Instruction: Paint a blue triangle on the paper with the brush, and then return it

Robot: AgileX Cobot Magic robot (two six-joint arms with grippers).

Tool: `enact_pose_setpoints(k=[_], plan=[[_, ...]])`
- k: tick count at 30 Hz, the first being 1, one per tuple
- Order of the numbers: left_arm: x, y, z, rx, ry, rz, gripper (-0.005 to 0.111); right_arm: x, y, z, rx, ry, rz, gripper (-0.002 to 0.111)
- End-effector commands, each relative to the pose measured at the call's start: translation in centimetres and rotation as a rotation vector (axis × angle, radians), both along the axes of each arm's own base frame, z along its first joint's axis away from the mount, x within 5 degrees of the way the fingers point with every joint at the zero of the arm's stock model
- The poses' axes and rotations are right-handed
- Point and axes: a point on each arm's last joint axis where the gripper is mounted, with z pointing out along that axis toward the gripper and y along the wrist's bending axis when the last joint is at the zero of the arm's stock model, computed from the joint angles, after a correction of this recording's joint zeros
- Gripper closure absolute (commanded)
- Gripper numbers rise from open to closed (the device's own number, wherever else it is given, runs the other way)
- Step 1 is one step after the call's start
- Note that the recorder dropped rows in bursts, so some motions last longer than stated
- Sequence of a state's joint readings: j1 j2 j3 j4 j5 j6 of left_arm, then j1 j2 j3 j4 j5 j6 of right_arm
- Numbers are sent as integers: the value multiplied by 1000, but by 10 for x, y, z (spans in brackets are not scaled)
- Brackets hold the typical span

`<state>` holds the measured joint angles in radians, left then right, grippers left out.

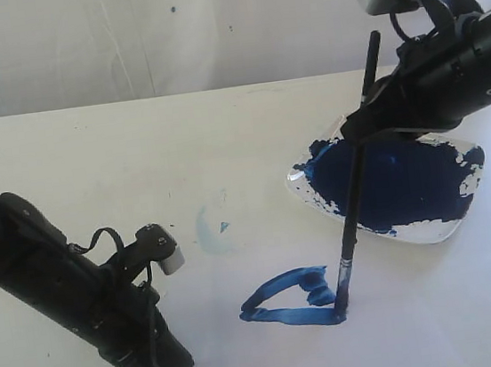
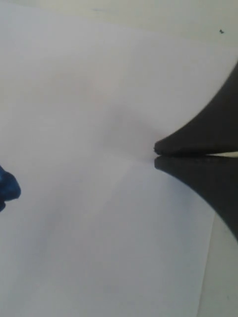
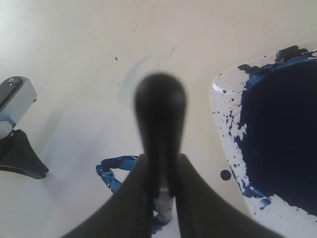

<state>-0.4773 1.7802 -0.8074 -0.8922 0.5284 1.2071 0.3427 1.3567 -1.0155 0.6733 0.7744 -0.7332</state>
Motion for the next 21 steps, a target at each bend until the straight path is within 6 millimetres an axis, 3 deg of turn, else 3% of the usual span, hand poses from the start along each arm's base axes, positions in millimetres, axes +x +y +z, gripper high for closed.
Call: enact_pose_setpoints(k=[1,21], plan=[[-4,0,-1,-8,30,-5,107,4,0,3,16,-35,-27,108],[-4,0,-1,-8,30,-5,107,16,4,1,61,-90,-57,108]])
